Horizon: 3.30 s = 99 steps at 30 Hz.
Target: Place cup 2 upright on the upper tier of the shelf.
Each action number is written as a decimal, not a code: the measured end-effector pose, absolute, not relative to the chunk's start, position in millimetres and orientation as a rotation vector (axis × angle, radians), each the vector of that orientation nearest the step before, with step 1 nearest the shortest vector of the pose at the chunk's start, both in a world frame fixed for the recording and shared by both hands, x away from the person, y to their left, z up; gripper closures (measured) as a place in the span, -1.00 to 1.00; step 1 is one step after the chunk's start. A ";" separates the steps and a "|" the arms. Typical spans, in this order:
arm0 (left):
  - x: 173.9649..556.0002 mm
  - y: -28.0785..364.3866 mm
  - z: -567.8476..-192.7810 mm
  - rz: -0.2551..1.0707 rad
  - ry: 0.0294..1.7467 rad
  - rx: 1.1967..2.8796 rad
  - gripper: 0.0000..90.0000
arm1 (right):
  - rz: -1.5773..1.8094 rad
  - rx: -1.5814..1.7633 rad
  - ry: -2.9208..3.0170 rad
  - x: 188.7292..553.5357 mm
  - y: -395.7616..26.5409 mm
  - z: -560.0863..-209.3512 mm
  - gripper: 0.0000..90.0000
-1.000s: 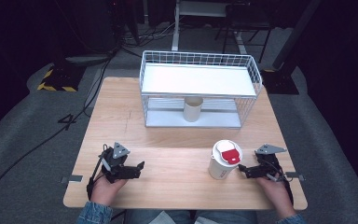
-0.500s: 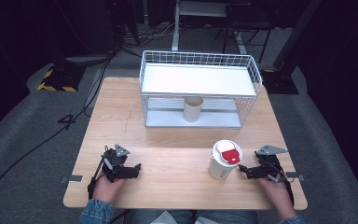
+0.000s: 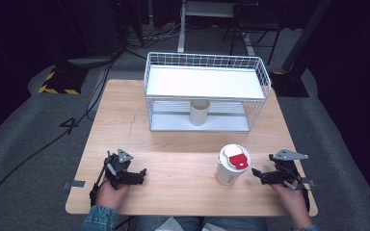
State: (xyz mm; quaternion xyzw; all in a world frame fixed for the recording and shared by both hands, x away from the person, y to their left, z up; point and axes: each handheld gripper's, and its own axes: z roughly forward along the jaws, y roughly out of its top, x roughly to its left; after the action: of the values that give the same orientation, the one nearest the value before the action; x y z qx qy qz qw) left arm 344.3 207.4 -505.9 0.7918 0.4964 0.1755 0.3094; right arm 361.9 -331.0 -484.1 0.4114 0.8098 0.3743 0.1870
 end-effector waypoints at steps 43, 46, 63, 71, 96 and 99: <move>346.1 208.8 -506.1 0.459 1.306 2.092 -0.99 | 1.398 0.926 2.361 322.7 -260.6 -454.7 -0.96; 346.1 208.9 -506.0 0.459 1.306 2.093 -0.99 | 1.418 0.935 2.340 325.5 -256.4 -458.1 -1.00; 346.2 208.9 -506.1 0.459 1.305 2.093 -0.99 | 1.496 0.958 2.211 332.7 -236.9 -475.6 -1.00; 346.5 208.8 -506.1 0.460 1.305 2.091 -0.99 | 1.493 0.962 2.157 334.7 -231.1 -480.6 -0.93; 346.5 208.8 -506.1 0.460 1.305 2.092 -0.99 | 1.476 0.898 2.130 329.7 -228.6 -478.2 -0.73; 346.5 208.8 -506.1 0.460 1.305 2.092 -0.99 | 1.467 0.902 2.135 329.3 -228.4 -477.3 -0.73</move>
State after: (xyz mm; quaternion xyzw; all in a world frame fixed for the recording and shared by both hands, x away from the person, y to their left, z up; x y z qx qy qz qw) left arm 346.5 208.8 -506.1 0.7927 0.4944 0.1742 0.3114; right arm 329.3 -228.4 -477.3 0.3224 0.7629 0.5241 0.1981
